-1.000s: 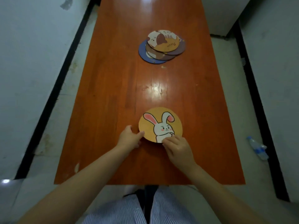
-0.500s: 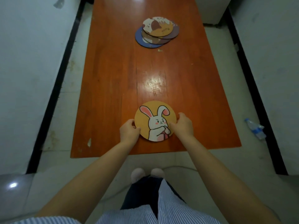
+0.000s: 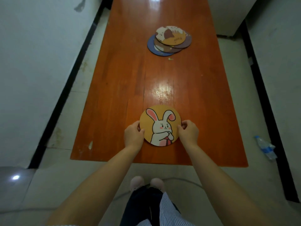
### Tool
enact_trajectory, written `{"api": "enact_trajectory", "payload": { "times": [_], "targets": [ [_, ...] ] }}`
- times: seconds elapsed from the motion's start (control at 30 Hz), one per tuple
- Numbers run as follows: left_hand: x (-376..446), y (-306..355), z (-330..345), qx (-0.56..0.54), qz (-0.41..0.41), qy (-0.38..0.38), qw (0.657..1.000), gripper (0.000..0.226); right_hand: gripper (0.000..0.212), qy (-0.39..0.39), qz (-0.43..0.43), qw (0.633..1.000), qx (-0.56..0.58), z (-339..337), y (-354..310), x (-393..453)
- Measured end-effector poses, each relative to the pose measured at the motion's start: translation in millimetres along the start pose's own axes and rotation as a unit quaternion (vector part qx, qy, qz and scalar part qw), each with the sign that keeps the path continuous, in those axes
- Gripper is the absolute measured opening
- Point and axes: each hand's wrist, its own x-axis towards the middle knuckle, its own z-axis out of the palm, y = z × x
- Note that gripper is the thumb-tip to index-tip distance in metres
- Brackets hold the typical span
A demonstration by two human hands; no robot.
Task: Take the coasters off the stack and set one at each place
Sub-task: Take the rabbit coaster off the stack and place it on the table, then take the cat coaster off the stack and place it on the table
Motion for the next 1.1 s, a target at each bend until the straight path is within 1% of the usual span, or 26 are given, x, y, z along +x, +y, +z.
{"api": "enact_trajectory", "payload": {
  "times": [0.1, 0.2, 0.27, 0.33, 0.4, 0.43, 0.47, 0.53, 0.6, 0.67, 0.73, 0.8, 0.93, 1.0, 1.1],
  "targets": [
    [7, 2, 3, 0.029, -0.005, -0.001, 1.000, 0.022, 0.015, -0.001, -0.005, 0.999, -0.032, 2, -1, 10],
    [9, 0, 2, 0.086, -0.009, -0.007, 0.996, 0.030, 0.021, -0.001, -0.005, 0.998, -0.070, 3, -5, 9],
    [10, -3, -3, 0.130, -0.001, -0.007, 0.991, 0.030, 0.026, 0.015, -0.040, 0.990, -0.136, 5, -9, 3],
    [8, -7, -10, 0.183, 0.044, -0.013, 0.982, 0.022, 0.025, 0.013, -0.078, 0.979, -0.186, 8, -13, -7],
    [10, -16, -21, 0.229, 0.096, -0.015, 0.969, 0.025, 0.033, -0.012, -0.094, 0.967, -0.236, 15, -18, -19],
    [13, -21, -29, 0.242, 0.110, -0.014, 0.964, 0.026, 0.035, -0.024, -0.106, 0.957, -0.269, 20, -22, -26],
    [17, -28, -39, 0.253, 0.118, -0.012, 0.960, 0.026, 0.032, -0.034, -0.121, 0.950, -0.286, 27, -26, -32],
    [31, -42, -60, 0.270, 0.130, -0.008, 0.954, 0.024, 0.022, -0.047, -0.153, 0.945, -0.284, 44, -41, -40],
    [50, -56, -84, 0.285, 0.139, -0.009, 0.948, 0.023, 0.019, -0.053, -0.197, 0.941, -0.269, 64, -63, -42],
    [74, -68, -111, 0.298, 0.148, -0.010, 0.943, 0.022, 0.025, -0.061, -0.224, 0.935, -0.267, 88, -93, -39],
    [103, -79, -142, 0.307, 0.166, -0.017, 0.937, 0.018, 0.032, -0.063, -0.232, 0.935, -0.262, 116, -127, -33],
    [132, -90, -173, 0.314, 0.191, -0.032, 0.929, 0.015, 0.036, -0.054, -0.218, 0.942, -0.249, 145, -161, -26],
    [187, -117, -229, 0.336, 0.245, -0.069, 0.907, 0.029, 0.045, -0.035, -0.128, 0.960, -0.247, 190, -215, -17],
    [212, -129, -249, 0.337, 0.260, -0.078, 0.902, 0.031, 0.051, -0.033, -0.083, 0.966, -0.241, 206, -234, -13],
    [246, -141, -266, 0.344, 0.280, -0.091, 0.892, 0.033, 0.054, -0.025, -0.046, 0.971, -0.235, 221, -249, -4]
  ]
}}
